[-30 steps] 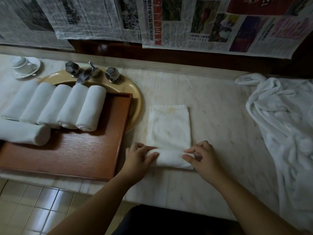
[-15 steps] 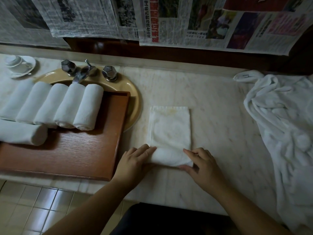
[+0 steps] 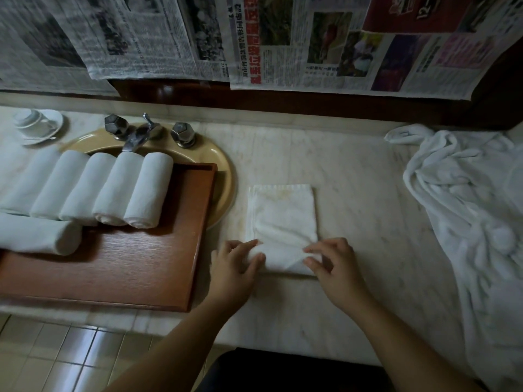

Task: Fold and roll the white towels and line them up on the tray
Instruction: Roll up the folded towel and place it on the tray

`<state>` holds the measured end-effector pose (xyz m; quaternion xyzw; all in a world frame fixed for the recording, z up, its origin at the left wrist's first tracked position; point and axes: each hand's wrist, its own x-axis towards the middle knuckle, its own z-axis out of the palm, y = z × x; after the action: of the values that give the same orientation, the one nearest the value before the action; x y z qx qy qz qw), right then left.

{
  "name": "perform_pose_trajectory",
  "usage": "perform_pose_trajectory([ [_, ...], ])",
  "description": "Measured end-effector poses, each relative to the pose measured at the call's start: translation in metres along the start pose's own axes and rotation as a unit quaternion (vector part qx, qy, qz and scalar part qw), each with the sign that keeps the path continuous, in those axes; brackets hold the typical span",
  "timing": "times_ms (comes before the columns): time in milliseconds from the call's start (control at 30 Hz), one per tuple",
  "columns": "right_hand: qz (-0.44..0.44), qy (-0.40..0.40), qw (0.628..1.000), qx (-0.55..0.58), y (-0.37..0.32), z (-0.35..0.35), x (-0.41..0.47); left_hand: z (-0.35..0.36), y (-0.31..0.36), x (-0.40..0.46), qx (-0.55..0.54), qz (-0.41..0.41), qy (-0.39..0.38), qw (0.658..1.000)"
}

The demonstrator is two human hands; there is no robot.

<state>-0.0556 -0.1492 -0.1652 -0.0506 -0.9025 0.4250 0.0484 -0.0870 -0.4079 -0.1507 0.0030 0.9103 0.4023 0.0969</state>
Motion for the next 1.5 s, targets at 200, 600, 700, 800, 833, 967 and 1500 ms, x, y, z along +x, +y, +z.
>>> perform_pose_trajectory([
  [200, -0.172, 0.059, 0.958, -0.222, 0.002, 0.0, -0.028, -0.003, -0.015, 0.002, 0.121, 0.207, 0.108, 0.965],
  [600, -0.055, 0.023, 0.996, -0.067, 0.013, 0.011, -0.006, -0.009, -0.018, 0.024, 0.185, 0.207, -0.027, 0.96],
  [700, 0.018, 0.013, 1.0, 0.002, 0.007, 0.014, 0.01, -0.015, -0.002, 0.035, 0.103, 0.1, -0.066, 0.987],
  [800, 0.087, -0.004, 0.996, 0.017, 0.008, 0.016, 0.027, -0.015, 0.01, 0.046, 0.005, 0.003, -0.072, 0.997],
  [833, 0.101, -0.009, 0.995, 0.012, 0.008, 0.016, 0.031, -0.014, 0.013, 0.05, -0.014, -0.019, -0.065, 0.998],
  [967, 0.134, 0.021, 0.991, 0.01, -0.002, 0.018, 0.039, -0.016, 0.02, 0.057, -0.116, -0.107, -0.024, 0.987],
  [1500, -0.045, -0.039, 0.993, -0.099, 0.01, -0.009, 0.002, -0.013, -0.013, 0.04, 0.172, 0.189, -0.044, 0.966],
])
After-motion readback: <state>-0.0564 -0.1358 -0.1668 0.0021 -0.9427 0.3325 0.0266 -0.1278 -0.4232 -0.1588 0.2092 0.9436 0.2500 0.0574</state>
